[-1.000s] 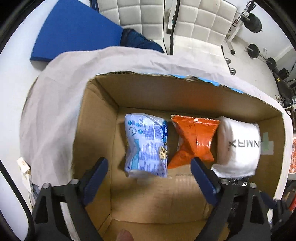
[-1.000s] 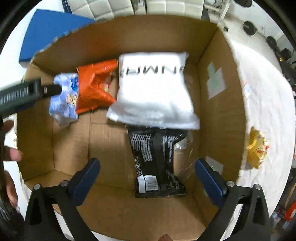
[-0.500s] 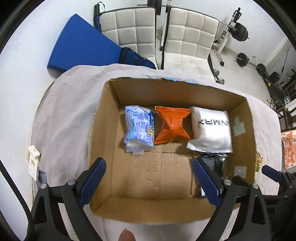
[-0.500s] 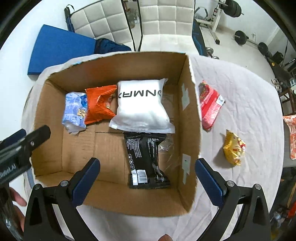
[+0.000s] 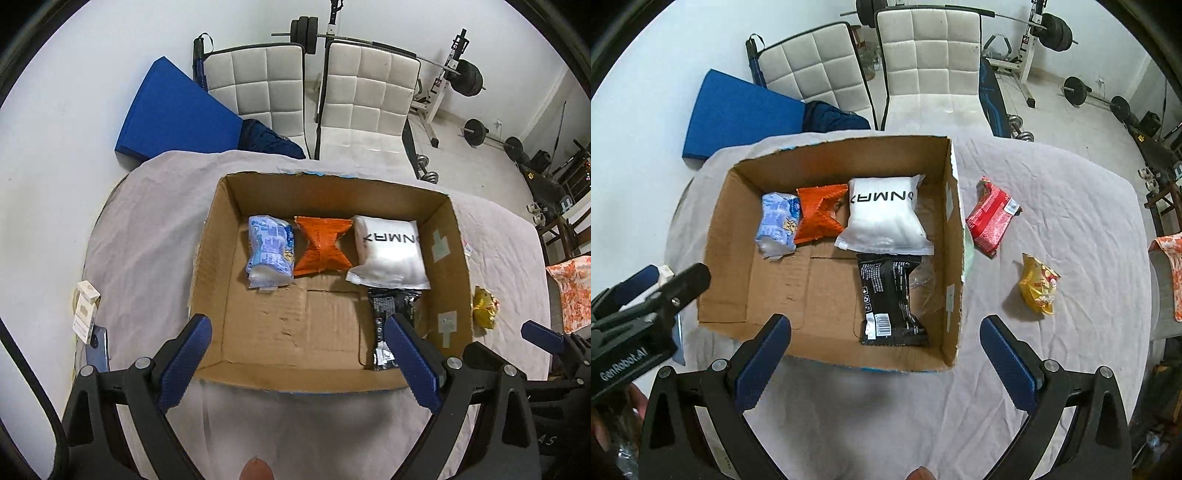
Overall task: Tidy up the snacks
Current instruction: 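Grasp the red packet with the left tool while the right tool grasps the yellow panda packet, then carry the red and yellow panda packets into the box with both tools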
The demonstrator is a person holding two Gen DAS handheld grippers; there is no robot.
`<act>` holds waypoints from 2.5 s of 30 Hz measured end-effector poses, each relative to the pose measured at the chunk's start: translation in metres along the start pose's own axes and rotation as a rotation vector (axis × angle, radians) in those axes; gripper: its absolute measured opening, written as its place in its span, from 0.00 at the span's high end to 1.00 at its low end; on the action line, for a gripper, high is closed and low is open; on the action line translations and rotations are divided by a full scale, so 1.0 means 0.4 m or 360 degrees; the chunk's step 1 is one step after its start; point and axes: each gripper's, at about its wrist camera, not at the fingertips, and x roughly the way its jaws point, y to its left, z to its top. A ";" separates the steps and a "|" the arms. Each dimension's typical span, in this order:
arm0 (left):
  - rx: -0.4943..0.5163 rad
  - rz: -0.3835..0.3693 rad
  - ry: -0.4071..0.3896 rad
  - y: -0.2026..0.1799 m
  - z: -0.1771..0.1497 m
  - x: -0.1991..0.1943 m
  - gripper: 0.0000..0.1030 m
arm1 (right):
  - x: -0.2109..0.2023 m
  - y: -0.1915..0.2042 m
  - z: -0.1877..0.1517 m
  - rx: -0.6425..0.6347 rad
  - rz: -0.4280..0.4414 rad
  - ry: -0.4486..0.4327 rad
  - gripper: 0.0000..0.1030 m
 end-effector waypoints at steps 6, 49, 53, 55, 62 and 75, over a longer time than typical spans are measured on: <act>-0.0002 -0.0024 -0.0013 -0.043 -0.005 -0.013 0.07 | -0.048 -0.033 -0.007 0.0025 0.0038 -0.0035 0.00; 0.0702 -0.0011 0.0488 -0.758 0.335 0.433 0.07 | 0.385 -0.777 0.082 0.0873 0.0019 0.0486 0.54; 0.0814 0.0057 0.0681 -0.814 0.317 0.551 0.07 | 0.350 -0.833 0.101 0.0850 -0.0068 0.0453 0.54; 0.0847 0.0082 0.0747 -0.830 0.302 0.597 0.07 | 0.344 -0.859 0.099 0.0855 -0.0086 0.0452 0.54; 0.0897 0.0131 0.0898 -0.874 0.253 0.708 0.26 | 0.368 -0.935 0.070 0.0905 -0.0077 0.0483 0.54; 0.0435 -0.0133 0.0973 -0.814 0.116 0.683 0.56 | 0.383 -0.979 0.052 0.0801 -0.0155 0.0536 0.54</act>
